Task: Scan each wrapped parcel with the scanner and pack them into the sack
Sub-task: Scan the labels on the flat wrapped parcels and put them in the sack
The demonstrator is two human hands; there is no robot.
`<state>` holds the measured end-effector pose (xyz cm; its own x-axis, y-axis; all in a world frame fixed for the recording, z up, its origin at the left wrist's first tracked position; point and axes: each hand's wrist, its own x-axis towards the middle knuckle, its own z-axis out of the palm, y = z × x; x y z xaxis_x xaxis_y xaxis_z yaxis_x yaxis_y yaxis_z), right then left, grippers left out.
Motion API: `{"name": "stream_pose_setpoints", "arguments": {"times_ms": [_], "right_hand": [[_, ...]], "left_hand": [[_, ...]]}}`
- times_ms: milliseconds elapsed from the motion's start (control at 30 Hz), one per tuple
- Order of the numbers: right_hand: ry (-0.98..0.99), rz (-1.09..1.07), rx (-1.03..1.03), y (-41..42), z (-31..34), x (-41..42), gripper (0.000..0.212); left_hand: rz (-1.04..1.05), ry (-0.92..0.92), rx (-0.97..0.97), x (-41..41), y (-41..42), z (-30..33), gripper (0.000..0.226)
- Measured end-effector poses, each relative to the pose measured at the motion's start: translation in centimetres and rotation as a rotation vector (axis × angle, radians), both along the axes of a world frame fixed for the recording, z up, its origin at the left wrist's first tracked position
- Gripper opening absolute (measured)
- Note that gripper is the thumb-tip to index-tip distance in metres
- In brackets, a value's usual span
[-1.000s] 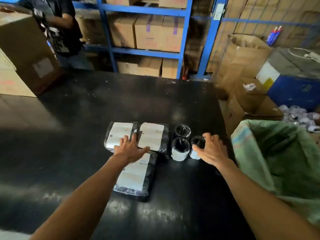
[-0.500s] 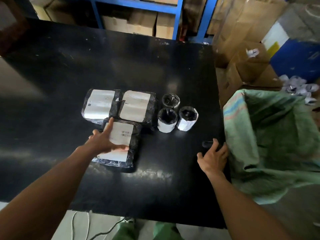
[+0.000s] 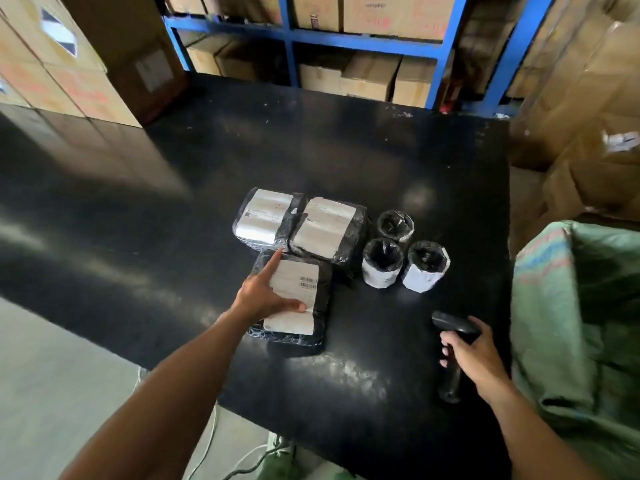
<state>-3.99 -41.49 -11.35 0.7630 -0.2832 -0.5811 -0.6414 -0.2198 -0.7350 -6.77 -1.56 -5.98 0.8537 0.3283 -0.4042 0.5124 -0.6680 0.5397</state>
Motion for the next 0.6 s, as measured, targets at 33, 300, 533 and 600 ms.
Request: {"name": "stream_pose_setpoints", "arguments": {"times_ms": [33,300,533,600], "right_hand": [[-0.008,0.007,0.087,0.9,1.0,0.1,0.062],[-0.184,0.297,0.409,8.9,9.3,0.4,0.007],[-0.264,0.568,0.407,17.4,15.6,-3.1,0.028],[-0.346,0.61,0.338,18.9,16.4,-4.0,0.021]], "left_hand": [[0.033,-0.015,-0.008,-0.4,-0.3,-0.2,0.132],[0.155,-0.141,-0.025,-2.7,-2.2,-0.4,0.127],[0.183,-0.292,-0.065,-3.5,0.5,1.8,0.122],[0.198,-0.329,-0.085,-3.5,1.4,2.3,0.124]]}}
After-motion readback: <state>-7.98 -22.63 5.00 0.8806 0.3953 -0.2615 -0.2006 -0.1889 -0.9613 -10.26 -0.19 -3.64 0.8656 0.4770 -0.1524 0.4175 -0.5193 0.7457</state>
